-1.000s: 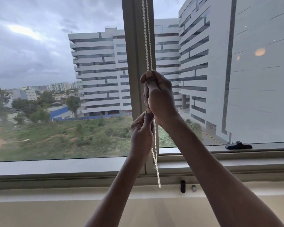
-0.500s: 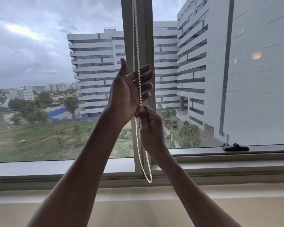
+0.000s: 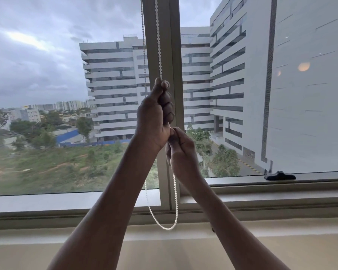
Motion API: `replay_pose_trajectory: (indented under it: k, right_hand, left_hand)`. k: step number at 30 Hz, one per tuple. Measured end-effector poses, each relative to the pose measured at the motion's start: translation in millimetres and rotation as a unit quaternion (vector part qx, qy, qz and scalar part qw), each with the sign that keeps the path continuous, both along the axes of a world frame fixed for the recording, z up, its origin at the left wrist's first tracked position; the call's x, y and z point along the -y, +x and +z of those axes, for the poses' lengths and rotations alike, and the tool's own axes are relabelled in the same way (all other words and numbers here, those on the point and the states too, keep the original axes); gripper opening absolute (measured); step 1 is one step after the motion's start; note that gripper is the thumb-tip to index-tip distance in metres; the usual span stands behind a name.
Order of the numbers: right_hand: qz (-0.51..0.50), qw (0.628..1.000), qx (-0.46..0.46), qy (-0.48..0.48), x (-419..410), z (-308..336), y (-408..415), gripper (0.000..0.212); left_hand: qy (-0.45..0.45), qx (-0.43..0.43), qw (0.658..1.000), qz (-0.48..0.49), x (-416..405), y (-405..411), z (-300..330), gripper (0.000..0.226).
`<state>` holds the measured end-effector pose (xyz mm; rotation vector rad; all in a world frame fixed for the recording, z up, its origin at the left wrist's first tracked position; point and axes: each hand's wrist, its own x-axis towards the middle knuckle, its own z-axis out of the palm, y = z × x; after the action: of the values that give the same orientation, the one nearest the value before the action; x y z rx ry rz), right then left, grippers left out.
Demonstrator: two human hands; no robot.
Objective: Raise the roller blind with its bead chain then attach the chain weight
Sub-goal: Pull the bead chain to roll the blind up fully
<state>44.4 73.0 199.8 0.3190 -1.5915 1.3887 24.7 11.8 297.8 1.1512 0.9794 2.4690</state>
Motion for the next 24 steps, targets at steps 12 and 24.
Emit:
replay_pose_trajectory:
  k: [12,24]
  right_hand:
    - [0.086,0.991,0.062,-0.079,-18.6,51.1,18.1,0.044]
    - [0.227,0.962,0.076,-0.128,-16.0,94.0,22.4,0.032]
  left_hand:
    - [0.037,0.009,0.998,0.049,-10.8,13.6,-40.3,0.035]
    - [-0.012,0.039,0.997,0.067,-22.6,18.3,-98.1,0.053]
